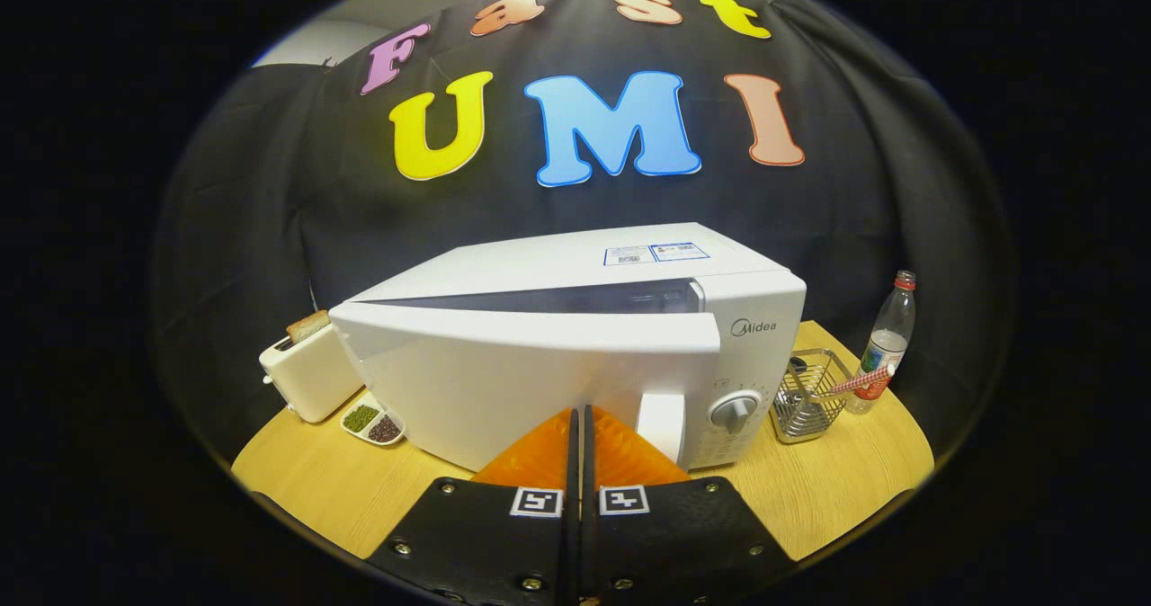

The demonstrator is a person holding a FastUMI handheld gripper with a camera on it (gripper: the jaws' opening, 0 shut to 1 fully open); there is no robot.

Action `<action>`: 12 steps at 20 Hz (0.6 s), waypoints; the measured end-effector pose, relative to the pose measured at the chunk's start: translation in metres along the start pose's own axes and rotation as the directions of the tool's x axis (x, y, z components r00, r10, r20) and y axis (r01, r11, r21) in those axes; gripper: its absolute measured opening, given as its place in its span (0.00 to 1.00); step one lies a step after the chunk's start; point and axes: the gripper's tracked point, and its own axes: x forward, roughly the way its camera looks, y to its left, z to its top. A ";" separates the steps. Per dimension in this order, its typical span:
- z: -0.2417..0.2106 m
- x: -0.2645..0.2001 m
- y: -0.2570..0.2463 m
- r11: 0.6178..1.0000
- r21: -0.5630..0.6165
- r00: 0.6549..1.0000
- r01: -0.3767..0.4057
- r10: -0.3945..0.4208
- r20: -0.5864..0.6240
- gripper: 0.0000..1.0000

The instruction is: Open the microwave, put the food inside, and close the microwave door.

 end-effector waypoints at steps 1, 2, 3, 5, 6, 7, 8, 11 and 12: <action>0.000 0.004 -0.002 1.000 0.005 1.000 0.001 -0.001 -0.003 0.01; 0.002 0.007 -0.003 1.000 0.010 1.000 0.002 -0.001 -0.003 0.01; 0.003 0.010 -0.005 1.000 0.012 1.000 0.003 -0.003 -0.002 0.01; 0.006 0.017 -0.006 1.000 0.011 1.000 0.005 -0.005 0.001 0.01; 0.006 0.018 -0.008 1.000 0.014 1.000 0.005 -0.005 0.001 0.01; 0.008 0.021 -0.009 1.000 0.017 1.000 0.007 -0.007 0.004 0.01; 0.008 0.022 -0.010 1.000 0.020 1.000 0.007 -0.007 0.004 0.01; 0.011 0.027 -0.012 0.999 0.032 1.000 0.007 -0.007 0.008 0.01; 0.009 0.026 -0.011 0.999 0.035 1.000 0.005 -0.005 0.005 0.01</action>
